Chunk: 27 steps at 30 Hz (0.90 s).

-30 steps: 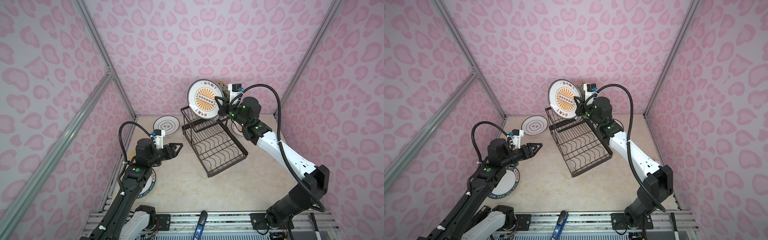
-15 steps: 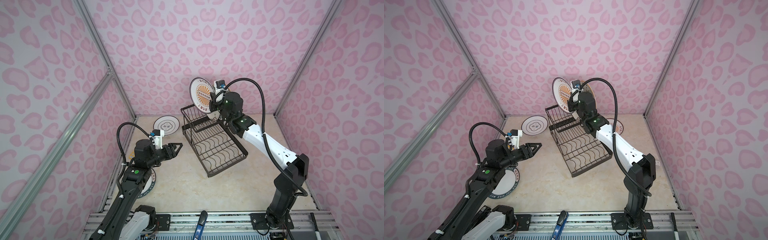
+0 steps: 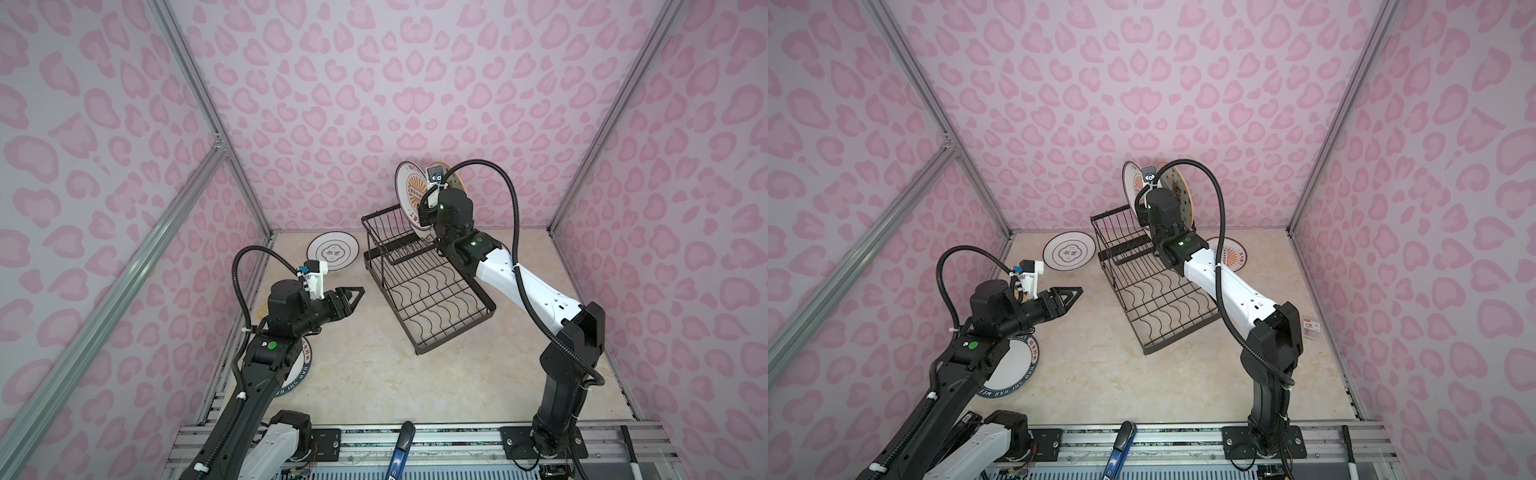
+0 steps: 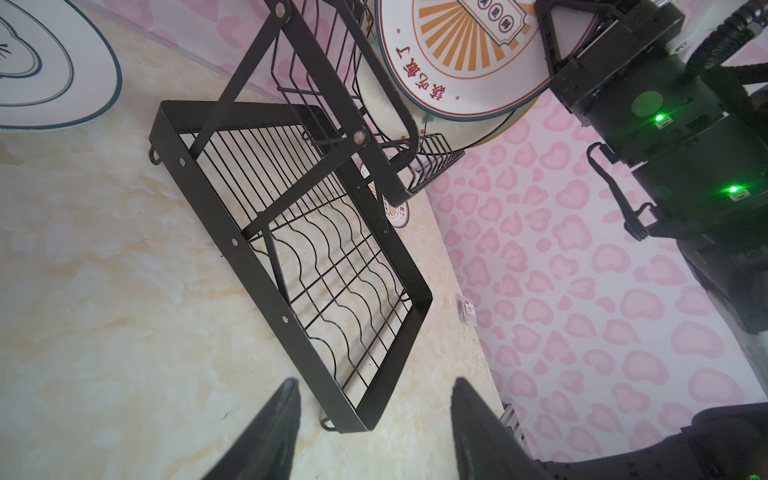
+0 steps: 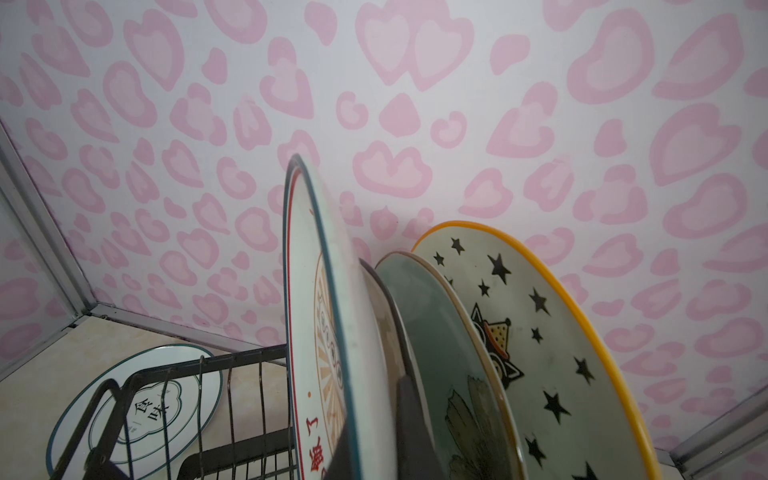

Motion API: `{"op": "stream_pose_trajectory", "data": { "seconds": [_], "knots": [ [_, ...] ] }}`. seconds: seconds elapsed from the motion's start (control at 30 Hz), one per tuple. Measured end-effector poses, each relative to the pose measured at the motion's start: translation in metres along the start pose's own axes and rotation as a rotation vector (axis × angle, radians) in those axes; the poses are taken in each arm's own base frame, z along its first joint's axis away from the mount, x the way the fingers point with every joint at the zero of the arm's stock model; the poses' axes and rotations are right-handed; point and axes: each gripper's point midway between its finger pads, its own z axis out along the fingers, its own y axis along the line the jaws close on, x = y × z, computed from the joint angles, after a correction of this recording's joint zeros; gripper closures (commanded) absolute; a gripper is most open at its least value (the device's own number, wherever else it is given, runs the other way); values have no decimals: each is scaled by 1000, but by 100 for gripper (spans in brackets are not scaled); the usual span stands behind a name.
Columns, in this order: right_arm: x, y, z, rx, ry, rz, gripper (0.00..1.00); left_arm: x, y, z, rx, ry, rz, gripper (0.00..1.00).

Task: Load the plates into the dish rack
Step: 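Lower the sunburst plate into the rack slot beside the berry plate with the right gripper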

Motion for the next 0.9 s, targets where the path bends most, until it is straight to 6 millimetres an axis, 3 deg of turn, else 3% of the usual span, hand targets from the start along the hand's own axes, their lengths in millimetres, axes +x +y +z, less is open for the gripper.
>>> {"op": "stream_pose_trajectory", "data": {
  "seconds": [0.9],
  "knots": [
    [17, 12, -4, 53, 25, -51, 100, 2, 4, -1, -21, 3, 10, 40]
  ]
}}
